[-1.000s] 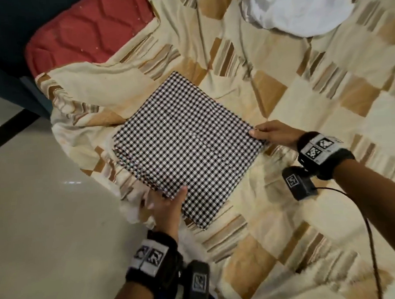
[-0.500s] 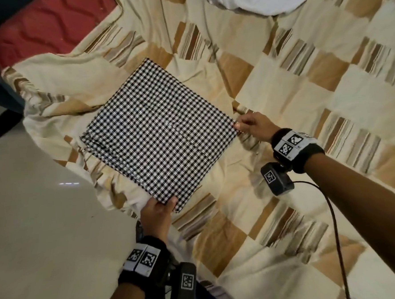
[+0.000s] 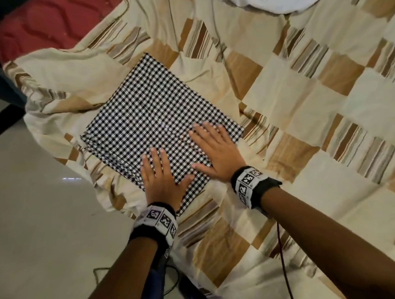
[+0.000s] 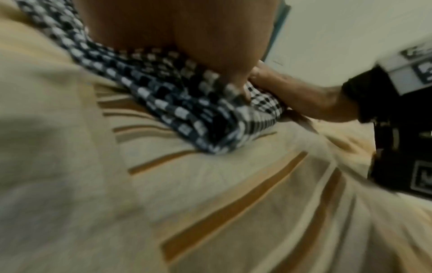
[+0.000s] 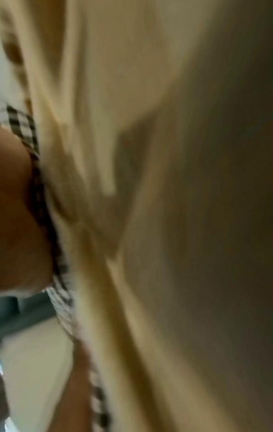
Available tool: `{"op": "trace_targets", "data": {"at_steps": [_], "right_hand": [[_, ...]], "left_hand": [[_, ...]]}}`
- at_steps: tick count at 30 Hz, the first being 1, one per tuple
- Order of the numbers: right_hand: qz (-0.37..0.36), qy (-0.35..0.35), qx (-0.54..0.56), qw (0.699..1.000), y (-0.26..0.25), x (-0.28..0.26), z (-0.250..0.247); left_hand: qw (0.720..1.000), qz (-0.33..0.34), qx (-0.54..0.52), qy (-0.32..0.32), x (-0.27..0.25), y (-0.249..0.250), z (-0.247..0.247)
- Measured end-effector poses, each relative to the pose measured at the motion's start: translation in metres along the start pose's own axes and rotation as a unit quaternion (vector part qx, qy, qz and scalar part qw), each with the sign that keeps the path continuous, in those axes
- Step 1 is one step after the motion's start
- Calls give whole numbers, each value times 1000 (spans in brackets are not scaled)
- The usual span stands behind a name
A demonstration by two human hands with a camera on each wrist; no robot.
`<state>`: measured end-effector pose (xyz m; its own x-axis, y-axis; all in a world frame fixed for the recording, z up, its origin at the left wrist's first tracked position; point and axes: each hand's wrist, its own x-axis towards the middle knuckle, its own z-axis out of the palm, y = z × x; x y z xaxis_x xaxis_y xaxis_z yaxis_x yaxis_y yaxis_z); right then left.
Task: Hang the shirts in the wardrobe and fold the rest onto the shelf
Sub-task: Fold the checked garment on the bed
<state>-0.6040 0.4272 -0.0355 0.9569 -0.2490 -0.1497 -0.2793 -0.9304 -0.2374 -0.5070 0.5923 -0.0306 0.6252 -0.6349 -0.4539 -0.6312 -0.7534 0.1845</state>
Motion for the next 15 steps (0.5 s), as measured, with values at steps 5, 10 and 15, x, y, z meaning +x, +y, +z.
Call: {"op": "trace_targets", "data": {"at_steps": [5,10,15], "right_hand": [[311,14,121,943,17,9,-25],[72,-52,8,996,-2,87,-82],[-146,-124,-203,960,-43,160,-55]], "left_hand": [[983,-160,4,-90,-16,-5,-25],[995,-40,20,87,14,-25,-75],[995,34,92,-8,70,-48,-82]]}}
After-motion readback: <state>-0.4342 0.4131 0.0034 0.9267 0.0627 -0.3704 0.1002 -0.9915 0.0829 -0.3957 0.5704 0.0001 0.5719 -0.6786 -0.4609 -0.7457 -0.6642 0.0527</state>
